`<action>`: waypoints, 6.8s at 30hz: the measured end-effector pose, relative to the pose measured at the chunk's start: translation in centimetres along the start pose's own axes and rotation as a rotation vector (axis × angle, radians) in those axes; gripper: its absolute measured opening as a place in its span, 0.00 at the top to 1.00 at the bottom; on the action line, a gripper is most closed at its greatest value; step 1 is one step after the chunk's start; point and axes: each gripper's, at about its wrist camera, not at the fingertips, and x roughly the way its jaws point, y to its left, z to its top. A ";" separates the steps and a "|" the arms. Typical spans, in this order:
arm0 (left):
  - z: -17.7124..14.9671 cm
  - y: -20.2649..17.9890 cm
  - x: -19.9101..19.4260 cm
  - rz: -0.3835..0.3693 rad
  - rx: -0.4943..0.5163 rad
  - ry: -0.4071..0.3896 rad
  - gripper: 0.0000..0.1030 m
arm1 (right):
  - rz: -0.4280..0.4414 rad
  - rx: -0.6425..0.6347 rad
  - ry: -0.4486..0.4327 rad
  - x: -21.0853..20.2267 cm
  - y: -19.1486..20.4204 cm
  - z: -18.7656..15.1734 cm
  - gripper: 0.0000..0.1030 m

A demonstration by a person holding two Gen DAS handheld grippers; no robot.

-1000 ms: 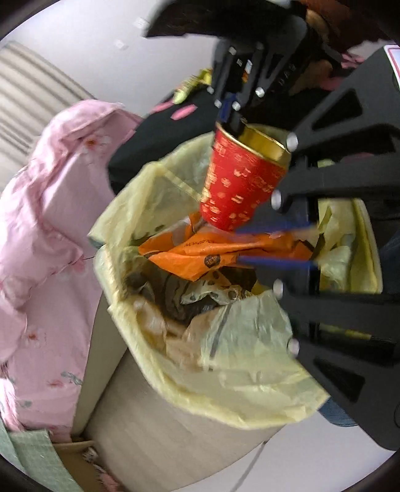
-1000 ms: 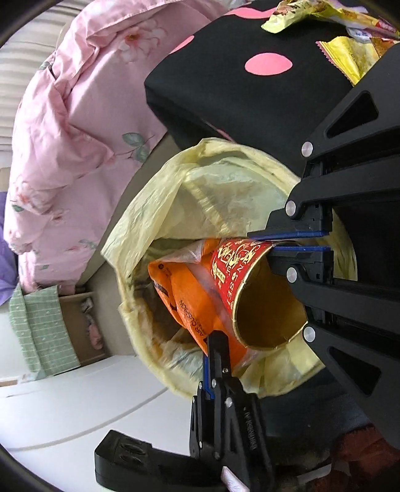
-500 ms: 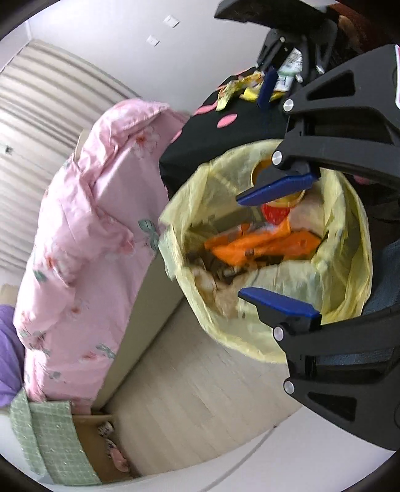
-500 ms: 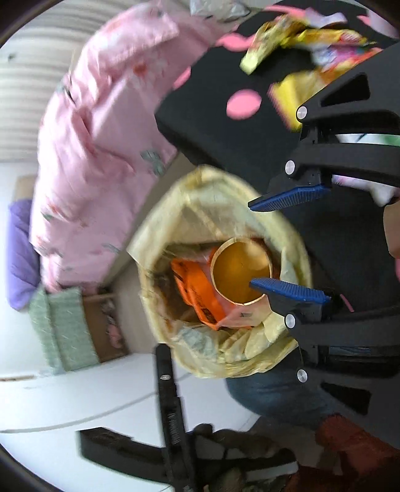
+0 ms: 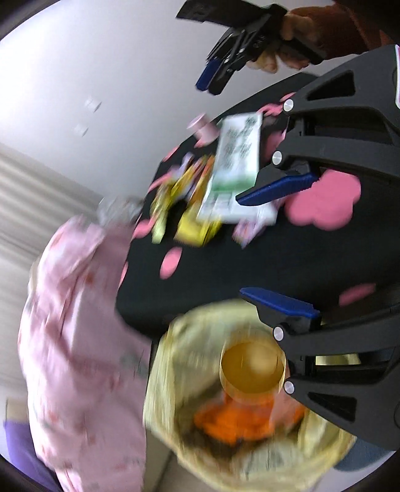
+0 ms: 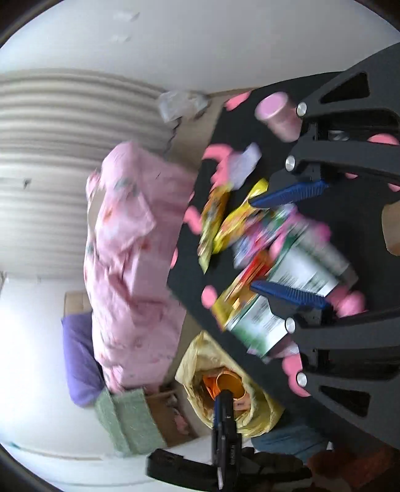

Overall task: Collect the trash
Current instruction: 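Grasp the yellow snack wrapper with the left tool while the right tool grasps the milk carton, then lift the yellow wrapper with the left tool while the right tool lifts the milk carton, then drop the yellow wrapper into the trash bag with the left tool while the right tool drops the carton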

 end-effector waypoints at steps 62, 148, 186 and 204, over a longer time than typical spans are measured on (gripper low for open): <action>6.4 -2.4 3.2 0.114 0.155 0.036 0.79 | 0.201 -0.150 0.031 1.9 0.8 -1.6 0.46; 4.9 -10.4 -2.2 -0.032 0.226 -0.093 0.75 | 0.044 0.134 -0.086 -7.4 -2.0 -3.4 0.45; -0.8 18.0 -4.6 0.320 -0.337 -0.372 0.75 | 0.607 -0.068 0.012 16.9 20.5 11.0 0.46; -3.2 18.5 -4.2 0.304 -0.328 -0.196 0.77 | 0.531 -0.222 0.357 24.0 24.6 5.6 0.46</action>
